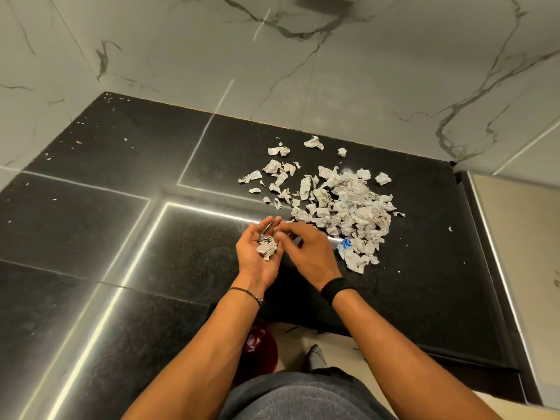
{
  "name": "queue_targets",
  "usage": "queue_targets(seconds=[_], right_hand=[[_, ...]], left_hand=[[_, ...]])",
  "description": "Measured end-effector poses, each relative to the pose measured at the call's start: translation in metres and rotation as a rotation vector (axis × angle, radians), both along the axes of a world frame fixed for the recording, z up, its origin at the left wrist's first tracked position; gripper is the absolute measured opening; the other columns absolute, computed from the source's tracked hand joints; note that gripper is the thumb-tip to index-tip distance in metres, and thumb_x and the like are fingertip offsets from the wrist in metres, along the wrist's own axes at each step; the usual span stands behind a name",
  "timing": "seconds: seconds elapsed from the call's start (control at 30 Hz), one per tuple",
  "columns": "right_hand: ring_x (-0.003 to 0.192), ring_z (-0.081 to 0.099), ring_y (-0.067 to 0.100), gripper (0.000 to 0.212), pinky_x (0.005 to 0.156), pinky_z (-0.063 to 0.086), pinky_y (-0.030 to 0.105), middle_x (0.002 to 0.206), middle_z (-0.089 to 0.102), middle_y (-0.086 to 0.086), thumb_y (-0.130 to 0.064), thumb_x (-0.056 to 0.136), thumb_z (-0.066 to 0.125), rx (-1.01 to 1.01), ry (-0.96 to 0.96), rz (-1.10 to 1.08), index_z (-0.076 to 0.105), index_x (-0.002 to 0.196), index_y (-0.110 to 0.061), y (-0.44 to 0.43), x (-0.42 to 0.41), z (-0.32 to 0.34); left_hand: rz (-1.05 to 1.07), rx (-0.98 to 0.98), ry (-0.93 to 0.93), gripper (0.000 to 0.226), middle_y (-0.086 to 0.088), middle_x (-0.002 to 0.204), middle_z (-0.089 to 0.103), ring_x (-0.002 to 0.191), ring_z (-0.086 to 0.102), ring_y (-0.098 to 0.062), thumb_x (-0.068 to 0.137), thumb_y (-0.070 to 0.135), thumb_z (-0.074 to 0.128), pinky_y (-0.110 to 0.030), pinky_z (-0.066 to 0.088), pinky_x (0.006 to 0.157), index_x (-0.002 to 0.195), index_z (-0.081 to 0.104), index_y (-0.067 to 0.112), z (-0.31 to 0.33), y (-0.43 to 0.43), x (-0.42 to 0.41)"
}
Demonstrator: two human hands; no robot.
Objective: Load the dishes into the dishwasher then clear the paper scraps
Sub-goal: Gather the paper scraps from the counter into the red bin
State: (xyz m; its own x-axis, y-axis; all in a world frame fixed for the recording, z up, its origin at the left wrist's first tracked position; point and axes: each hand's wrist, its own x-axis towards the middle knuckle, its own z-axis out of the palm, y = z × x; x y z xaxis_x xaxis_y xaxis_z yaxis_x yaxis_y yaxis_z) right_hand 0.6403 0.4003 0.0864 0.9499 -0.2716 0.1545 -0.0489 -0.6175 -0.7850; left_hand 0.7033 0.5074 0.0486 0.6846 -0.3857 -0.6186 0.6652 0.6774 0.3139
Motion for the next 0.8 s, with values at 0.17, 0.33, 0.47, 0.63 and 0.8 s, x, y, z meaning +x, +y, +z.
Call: queue_targets(seconds=[0.17,0.33,0.47,0.63,0.8], right_hand=[[0.088,0.064,0.013,0.017,0.080,0.052,0.029,0.104,0.071,-0.003,-0.013,0.093,0.067,-0.147,0.064,-0.110,0.074,0.108,-0.018,-0.025,0.015,-0.015],[0.095,0.062,0.026,0.022,0.078,0.051,0.038,0.105,0.064,0.005,-0.018,0.097,0.060,-0.496,0.185,0.073,0.072,0.115,-0.017,-0.041,0.048,-0.037],[0.083,0.061,0.029,0.014,0.068,0.045,0.037,0.090,0.063,0.006,-0.021,0.097,0.062,-0.595,0.115,0.098,0.074,0.100,-0.015,-0.052,0.060,-0.047],[0.091,0.060,0.010,0.019,0.080,0.047,0.023,0.099,0.069,-0.007,-0.032,0.095,0.066,-0.130,0.008,0.100,0.072,0.111,-0.022,-0.042,0.066,-0.022],[0.084,0.062,0.007,0.017,0.076,0.049,0.020,0.094,0.070,-0.010,-0.036,0.093,0.068,0.035,-0.085,0.171,0.073,0.101,-0.022,-0.039,0.084,-0.003]], left_hand=[[-0.005,-0.053,-0.004,0.038,-0.022,0.131,0.066,0.113,0.071,-0.032,0.104,0.031,0.048,-0.041,0.050,0.107,0.115,0.067,0.001,0.003,0.009,0.003],[0.049,0.000,-0.022,0.039,-0.021,0.130,0.067,0.116,0.069,-0.032,0.104,0.033,0.049,-0.041,0.053,0.101,0.117,0.068,0.001,0.002,0.015,0.014],[0.109,0.062,-0.035,0.039,-0.021,0.130,0.068,0.118,0.068,-0.032,0.104,0.034,0.050,-0.041,0.053,0.101,0.116,0.068,0.002,0.003,0.011,0.026],[0.163,0.071,-0.032,0.037,-0.020,0.129,0.067,0.115,0.068,-0.031,0.104,0.035,0.049,-0.041,0.052,0.104,0.113,0.068,0.004,0.002,-0.009,0.044],[0.198,-0.005,-0.017,0.039,-0.019,0.124,0.069,0.109,0.070,-0.031,0.104,0.035,0.046,-0.044,0.049,0.107,0.111,0.068,0.004,0.004,-0.024,0.054]])
